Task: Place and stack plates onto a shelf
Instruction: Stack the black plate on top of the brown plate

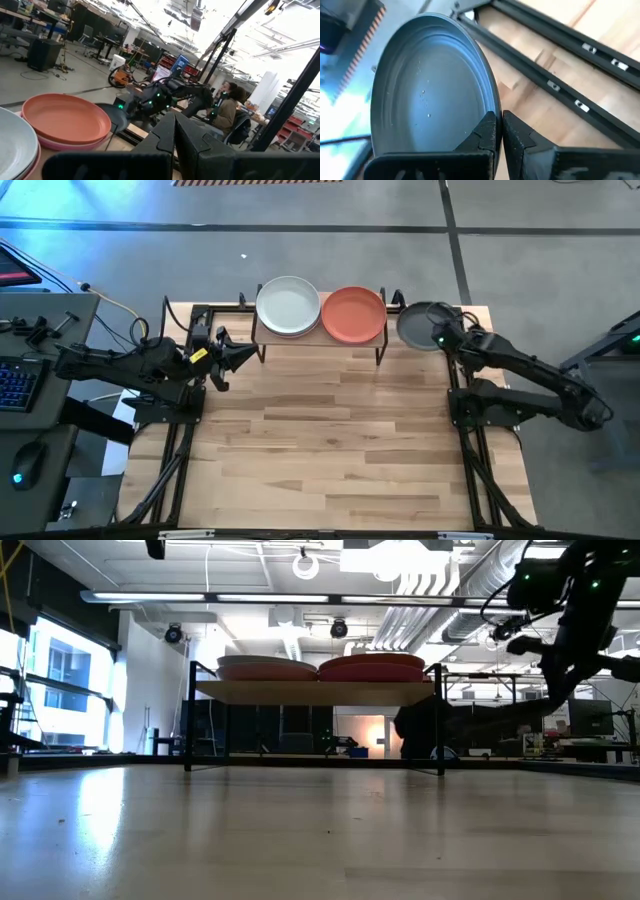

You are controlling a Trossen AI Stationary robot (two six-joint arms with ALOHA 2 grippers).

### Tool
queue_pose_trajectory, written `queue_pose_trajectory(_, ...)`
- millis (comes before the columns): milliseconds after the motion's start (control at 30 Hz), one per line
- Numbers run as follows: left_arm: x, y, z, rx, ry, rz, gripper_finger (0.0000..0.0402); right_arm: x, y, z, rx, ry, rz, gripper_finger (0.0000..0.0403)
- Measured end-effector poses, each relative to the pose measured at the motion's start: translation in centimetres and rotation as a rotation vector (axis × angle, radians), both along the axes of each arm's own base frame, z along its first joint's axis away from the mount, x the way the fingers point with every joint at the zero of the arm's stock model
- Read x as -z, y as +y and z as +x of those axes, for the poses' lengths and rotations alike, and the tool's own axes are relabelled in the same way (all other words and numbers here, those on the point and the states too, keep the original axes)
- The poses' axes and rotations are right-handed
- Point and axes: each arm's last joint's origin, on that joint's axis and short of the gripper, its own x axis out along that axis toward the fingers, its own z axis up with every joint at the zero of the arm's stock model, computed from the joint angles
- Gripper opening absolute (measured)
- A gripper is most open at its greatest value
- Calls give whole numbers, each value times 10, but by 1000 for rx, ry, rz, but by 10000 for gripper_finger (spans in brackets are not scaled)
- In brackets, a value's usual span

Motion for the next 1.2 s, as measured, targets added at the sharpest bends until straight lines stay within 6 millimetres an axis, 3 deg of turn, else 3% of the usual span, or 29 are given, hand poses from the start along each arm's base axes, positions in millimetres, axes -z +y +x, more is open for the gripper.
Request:
queue_pose_trajectory(233,0,0,0,-4,0,-1,0,-24,-6,-18,80,-107,-152,0)
queue_pose_trajectory(567,0,0,0,-5,-1,-3,0,-99,-34,-28,2,-56,-251,0)
queue_pose_trajectory(800,0,0,0,-7,-2,-4,0,-137,-67,-10,-247,-43,-209,0)
queue_pose_trajectory(1200,0,0,0,-1,-10,-35,0,-169,-99,26,-648,-63,-199,0)
